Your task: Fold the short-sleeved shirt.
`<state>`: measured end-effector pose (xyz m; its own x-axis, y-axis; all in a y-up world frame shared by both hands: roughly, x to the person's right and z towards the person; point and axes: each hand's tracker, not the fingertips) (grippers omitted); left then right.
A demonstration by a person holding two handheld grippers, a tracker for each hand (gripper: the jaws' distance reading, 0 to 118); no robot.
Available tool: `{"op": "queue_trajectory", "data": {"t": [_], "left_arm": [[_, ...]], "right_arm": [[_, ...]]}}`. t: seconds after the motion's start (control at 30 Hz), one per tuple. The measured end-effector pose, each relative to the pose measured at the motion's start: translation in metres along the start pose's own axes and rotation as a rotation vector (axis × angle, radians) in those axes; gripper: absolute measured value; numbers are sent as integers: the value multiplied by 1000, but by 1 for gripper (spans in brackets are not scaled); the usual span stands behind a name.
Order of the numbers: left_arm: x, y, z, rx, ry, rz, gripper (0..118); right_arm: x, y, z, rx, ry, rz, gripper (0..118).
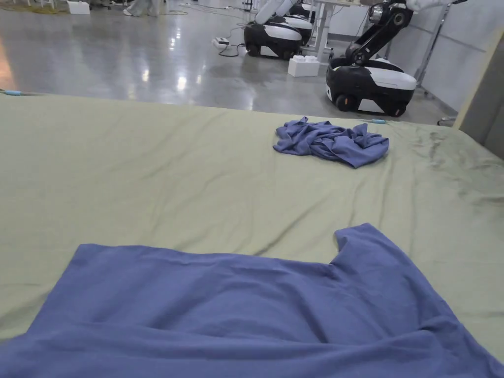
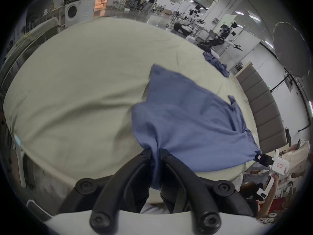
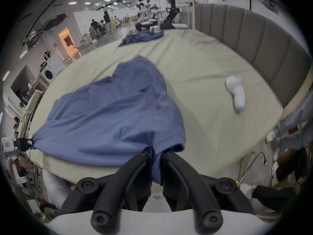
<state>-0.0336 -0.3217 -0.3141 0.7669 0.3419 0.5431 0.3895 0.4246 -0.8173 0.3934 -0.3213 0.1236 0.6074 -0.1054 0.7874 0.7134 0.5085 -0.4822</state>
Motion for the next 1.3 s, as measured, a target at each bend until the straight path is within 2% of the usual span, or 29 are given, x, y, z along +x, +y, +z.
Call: {"op": "queue_trajectory", "data": {"t": [0.1, 0.13, 0.17, 0.2, 0.27, 0.3, 0.33, 0.37, 0.43, 0.47, 0.5, 0.53, 0.57, 0.6, 0.7, 0.8, 0.87, 0.9, 0.93, 1.0, 1.1, 1.17, 1.2, 1.27, 1.3], "left_arm": [[-11, -19, -19, -46, 12, 7, 11], [-15, -22, -23, -52, 9, 22, 11], [-17, -25, -21, -35, -3, 49, 11], [-19, -27, -15, -2, -23, 81, 16], [-22, -28, 9, 80, -55, 129, 39], [-22, -28, 21, 125, -49, 129, 68], [-20, -27, 35, 178, -28, 104, 87], [-16, -27, 45, 221, 0, 76, 89], [-10, -25, 58, 294, 29, 32, 85], [-6, -23, 60, 313, 32, 27, 67], [-2, -21, 59, 313, 24, 31, 45], [-1, -17, 55, 302, 4, 29, 30], [2, -13, 49, 277, -54, 54, 30], [3, -9, 42, 267, -115, 100, 0], [9, 18, 25, 210, -270, 109, 0], [20, 74, 3, 286, -163, -63, 0], [18, 121, -26, 288, -155, -85, 0], [14, 142, -42, 276, -189, -99, 6], [12, 165, -59, 263, -210, -91, 30], [10, 198, -95, 197, -221, -51, 105], [12, 224, -142, 72, -160, -18, 107], [14, 228, -167, 9, -94, -50, 106], [17, 226, -172, -22, -71, -82, 101], [23, 217, -187, -78, -28, -110, 80], [26, 212, -193, -86, -29, -111, 78]], "right_arm": [[1, -15, -26, -37, -6, -5, 15], [0, -18, -30, -31, -6, -11, 19], [-1, -18, -29, -22, -5, -24, 30], [-3, -20, -23, -7, -14, -45, 54], [-8, -24, 9, 74, 11, -57, 92], [-7, -25, 23, 129, 21, -51, 102], [-11, -27, 39, 194, 35, -35, 103], [-16, -28, 53, 253, 63, -22, 103], [-21, -28, 60, 281, 108, -14, 99], [-26, -27, 61, 261, 108, -17, 85], [-32, -27, 60, 253, 117, -18, 65], [-38, -27, 56, 251, 141, 0, 52], [-47, -26, 50, 253, 151, 21, 52], [-53, -25, 44, 239, 158, 32, 4], [-63, -21, 27, 172, 188, 63, 4], [-68, -9, 16, 143, 229, 50, 4], [-71, 2, 10, 146, 225, 49, 4], [-72, 7, 8, 143, 221, 47, 4], [-73, 12, 6, 142, 220, 45, 4], [-76, 21, 4, 136, 219, 43, 4], [-81, 33, 3, 127, 215, 48, 4], [-83, 40, 2, 121, 219, 58, 4], [-84, 43, 1, 118, 217, 63, 4], [-86, 49, 1, 112, 207, 80, 4], [-86, 52, 0, 110, 202, 88, 4]]}}
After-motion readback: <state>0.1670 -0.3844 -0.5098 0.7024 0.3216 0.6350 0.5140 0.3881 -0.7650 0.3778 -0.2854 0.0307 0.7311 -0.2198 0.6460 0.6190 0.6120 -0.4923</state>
